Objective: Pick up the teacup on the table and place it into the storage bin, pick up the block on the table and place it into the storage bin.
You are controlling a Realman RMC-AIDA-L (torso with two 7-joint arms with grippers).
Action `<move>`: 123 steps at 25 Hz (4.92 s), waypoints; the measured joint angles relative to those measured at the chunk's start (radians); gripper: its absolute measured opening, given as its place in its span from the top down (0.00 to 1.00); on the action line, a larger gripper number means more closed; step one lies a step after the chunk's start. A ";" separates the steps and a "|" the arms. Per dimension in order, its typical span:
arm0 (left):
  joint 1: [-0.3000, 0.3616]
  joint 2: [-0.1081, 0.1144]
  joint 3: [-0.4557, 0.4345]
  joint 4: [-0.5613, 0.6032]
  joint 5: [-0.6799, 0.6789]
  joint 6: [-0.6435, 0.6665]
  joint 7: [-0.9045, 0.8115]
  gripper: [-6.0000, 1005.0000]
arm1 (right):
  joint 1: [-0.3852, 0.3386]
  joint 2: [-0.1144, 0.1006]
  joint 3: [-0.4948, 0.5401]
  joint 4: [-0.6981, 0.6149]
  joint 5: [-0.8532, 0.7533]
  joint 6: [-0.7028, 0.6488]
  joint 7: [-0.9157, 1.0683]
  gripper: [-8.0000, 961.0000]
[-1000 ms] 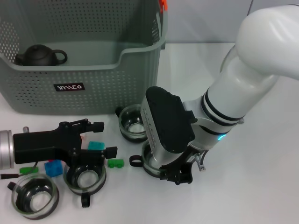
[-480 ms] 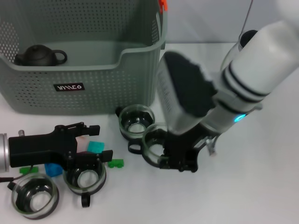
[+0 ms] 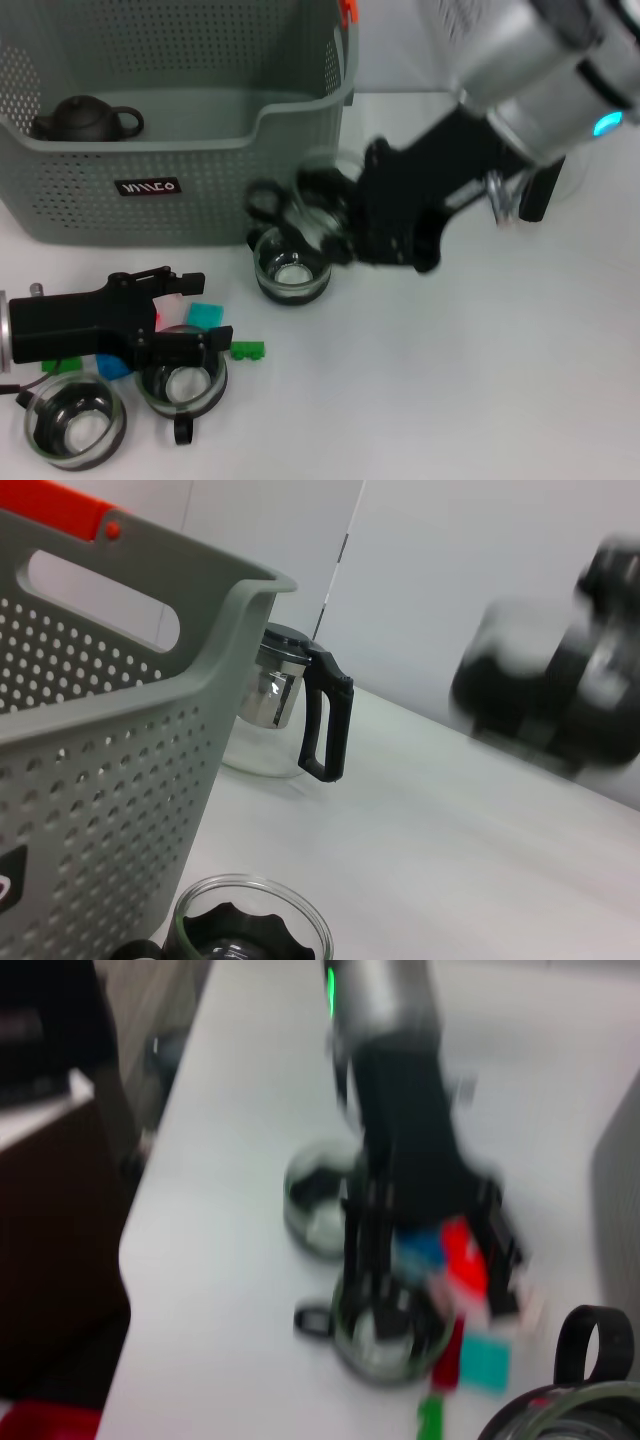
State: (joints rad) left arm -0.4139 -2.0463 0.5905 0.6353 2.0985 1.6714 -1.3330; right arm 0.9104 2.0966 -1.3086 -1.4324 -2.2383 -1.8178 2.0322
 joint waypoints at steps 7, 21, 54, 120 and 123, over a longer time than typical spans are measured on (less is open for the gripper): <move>-0.008 0.001 0.004 -0.004 0.000 -0.010 0.002 0.12 | 0.128 0.002 0.120 -0.001 0.017 -0.020 -0.015 0.94; -0.022 -0.004 0.000 -0.005 -0.009 -0.013 0.003 0.13 | 0.395 -0.022 0.141 0.647 -0.016 0.738 -0.081 0.94; -0.022 -0.012 0.000 -0.033 -0.011 -0.011 0.028 0.14 | 0.430 0.022 0.028 1.072 0.064 1.160 -0.117 0.93; -0.028 -0.002 0.006 -0.042 -0.003 -0.011 0.028 0.16 | 0.082 0.018 -0.479 0.577 -0.075 0.773 -0.009 0.36; -0.028 -0.002 0.003 -0.043 -0.003 -0.012 0.031 0.16 | 0.092 0.019 -0.514 0.604 -0.042 0.816 -0.013 0.36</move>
State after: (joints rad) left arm -0.4418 -2.0479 0.5934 0.5927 2.0954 1.6598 -1.3016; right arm 1.0021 2.1154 -1.8223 -0.8281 -2.2802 -1.0019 2.0189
